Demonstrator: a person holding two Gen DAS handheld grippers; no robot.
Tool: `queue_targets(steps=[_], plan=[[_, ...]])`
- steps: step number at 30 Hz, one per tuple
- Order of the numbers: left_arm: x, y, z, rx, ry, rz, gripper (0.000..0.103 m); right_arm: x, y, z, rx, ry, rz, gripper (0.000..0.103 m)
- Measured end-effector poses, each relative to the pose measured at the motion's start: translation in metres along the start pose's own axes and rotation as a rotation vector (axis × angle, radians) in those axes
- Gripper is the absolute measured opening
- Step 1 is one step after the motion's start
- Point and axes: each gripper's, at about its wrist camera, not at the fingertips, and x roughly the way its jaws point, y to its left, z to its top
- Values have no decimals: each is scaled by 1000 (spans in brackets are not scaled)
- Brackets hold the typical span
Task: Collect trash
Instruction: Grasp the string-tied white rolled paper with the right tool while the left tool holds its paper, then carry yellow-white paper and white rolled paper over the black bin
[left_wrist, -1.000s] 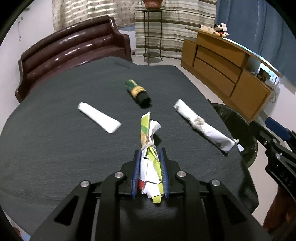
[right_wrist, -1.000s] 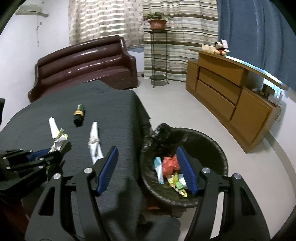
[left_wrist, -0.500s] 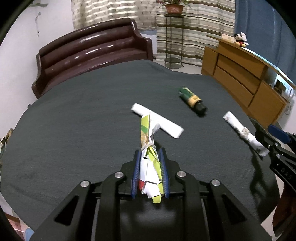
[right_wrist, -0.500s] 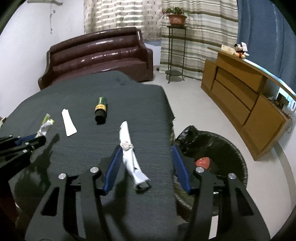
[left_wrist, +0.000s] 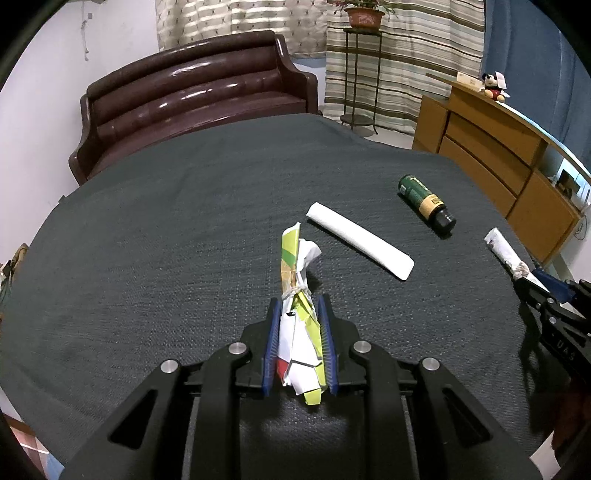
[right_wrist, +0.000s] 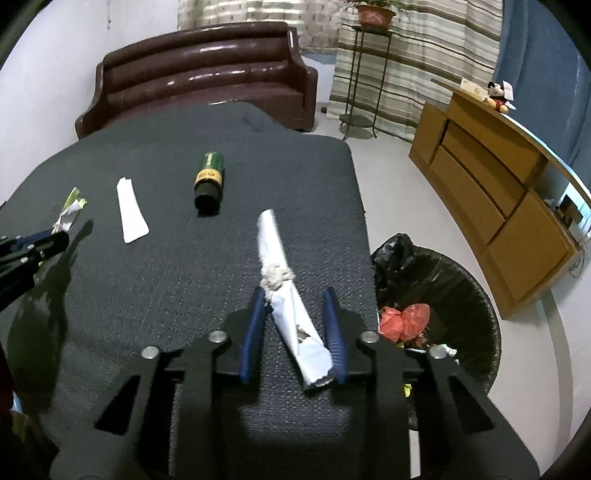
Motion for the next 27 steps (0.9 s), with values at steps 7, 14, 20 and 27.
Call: queue_targets(steps=[7, 14, 20, 27], plan=[[-2, 8, -3, -6, -3, -2, 22, -4, 4, -1, -5, -16, -6, 17], [-3, 11, -4, -7, -8, -5, 22, -16, 4, -2, 14, -56, -2, 17], [-7, 11, -7, -6, -18, -11, 22, -25, 1, -2, 27, -89, 3, 17], [-15, 3, -7, 3, -31, -23, 22, -40, -7, -2, 48, -136, 2, 17]])
